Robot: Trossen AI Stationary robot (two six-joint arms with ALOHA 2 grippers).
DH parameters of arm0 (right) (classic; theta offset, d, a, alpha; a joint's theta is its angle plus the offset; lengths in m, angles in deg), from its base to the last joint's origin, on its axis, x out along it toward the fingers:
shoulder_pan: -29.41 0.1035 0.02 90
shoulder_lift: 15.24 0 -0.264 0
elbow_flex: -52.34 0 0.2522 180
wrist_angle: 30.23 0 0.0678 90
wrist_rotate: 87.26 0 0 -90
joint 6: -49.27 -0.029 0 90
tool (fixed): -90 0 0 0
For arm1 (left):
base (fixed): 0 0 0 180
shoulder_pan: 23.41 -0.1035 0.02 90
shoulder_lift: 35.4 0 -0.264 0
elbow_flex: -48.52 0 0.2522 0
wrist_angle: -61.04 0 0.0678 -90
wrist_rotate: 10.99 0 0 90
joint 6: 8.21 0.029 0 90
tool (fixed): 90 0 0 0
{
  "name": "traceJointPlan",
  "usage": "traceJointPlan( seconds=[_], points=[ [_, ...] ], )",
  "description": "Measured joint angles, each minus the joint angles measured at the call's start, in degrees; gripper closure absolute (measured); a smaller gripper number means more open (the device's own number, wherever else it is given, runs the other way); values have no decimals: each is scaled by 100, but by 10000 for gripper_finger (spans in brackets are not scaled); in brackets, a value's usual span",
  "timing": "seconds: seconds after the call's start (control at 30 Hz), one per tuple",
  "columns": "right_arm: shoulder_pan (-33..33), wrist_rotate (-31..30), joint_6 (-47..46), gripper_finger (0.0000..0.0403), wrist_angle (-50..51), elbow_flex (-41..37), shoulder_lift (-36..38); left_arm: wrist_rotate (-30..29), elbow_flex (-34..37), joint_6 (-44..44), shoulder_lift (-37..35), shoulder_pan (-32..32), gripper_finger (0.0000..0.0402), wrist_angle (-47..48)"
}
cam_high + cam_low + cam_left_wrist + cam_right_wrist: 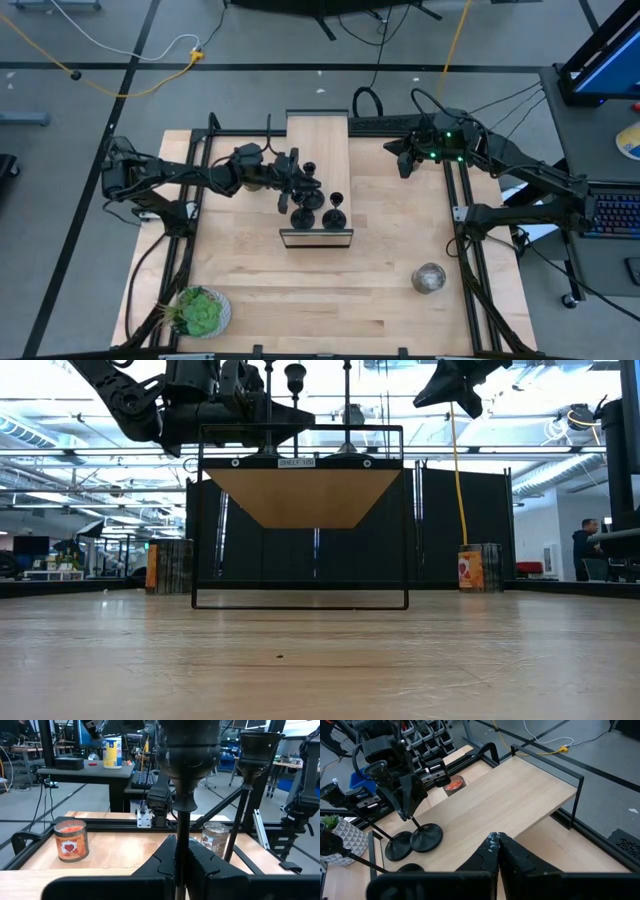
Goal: Pick & Place candle stick holders
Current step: Put the black candle holder on the shelf
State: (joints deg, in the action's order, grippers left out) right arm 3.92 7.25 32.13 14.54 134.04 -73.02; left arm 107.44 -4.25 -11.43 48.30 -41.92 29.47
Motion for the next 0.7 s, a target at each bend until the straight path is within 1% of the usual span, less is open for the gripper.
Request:
traceJointPlan(
  seconds=[0.23, 0.47, 0.7],
  points=[
    [0, 0, 1, 403, 0, 0, 0, 0, 0, 4, 0, 0, 392, -145],
    [0, 0, -12, 403, 0, 0, 0, 0, -2, 4, -2, 0, 366, -183],
    [0, 0, -11, 403, -99, 0, -4, 0, -3, 5, -2, 2, 385, -176]
  ],
)
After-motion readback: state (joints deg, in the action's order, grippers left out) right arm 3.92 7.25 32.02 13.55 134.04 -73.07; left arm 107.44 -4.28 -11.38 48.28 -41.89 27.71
